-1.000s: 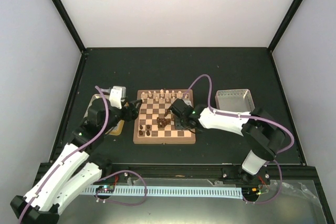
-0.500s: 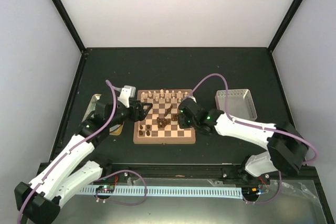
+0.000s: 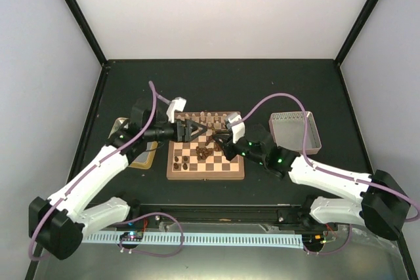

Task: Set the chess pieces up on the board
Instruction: Pick up the chess piece from the chessboard.

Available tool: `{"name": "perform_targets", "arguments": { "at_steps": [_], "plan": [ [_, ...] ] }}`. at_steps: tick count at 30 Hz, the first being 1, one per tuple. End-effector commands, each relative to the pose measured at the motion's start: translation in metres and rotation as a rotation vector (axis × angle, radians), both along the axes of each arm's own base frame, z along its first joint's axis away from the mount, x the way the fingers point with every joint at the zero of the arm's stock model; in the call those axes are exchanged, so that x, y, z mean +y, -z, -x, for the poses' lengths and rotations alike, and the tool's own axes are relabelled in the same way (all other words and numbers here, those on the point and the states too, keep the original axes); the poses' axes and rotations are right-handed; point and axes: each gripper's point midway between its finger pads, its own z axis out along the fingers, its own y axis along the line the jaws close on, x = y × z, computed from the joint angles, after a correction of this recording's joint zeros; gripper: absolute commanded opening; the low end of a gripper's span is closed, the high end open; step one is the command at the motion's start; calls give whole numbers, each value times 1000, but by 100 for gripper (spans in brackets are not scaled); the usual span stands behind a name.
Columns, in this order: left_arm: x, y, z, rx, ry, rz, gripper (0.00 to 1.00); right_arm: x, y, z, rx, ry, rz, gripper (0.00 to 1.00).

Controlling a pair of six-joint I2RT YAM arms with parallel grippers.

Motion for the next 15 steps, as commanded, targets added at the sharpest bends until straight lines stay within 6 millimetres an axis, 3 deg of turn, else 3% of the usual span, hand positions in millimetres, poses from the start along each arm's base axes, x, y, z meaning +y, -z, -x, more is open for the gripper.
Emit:
{"name": "perform_targets", "arguments": {
  "at_steps": [1,15],
  "plan": [
    [-20,-28,11,51,157,99,73,19,-43,2,-202,-118,-65,14],
    [-26,-8,-1,105,162,69,40,29,-46,7,-246,-192,-57,14]
  ]
}}
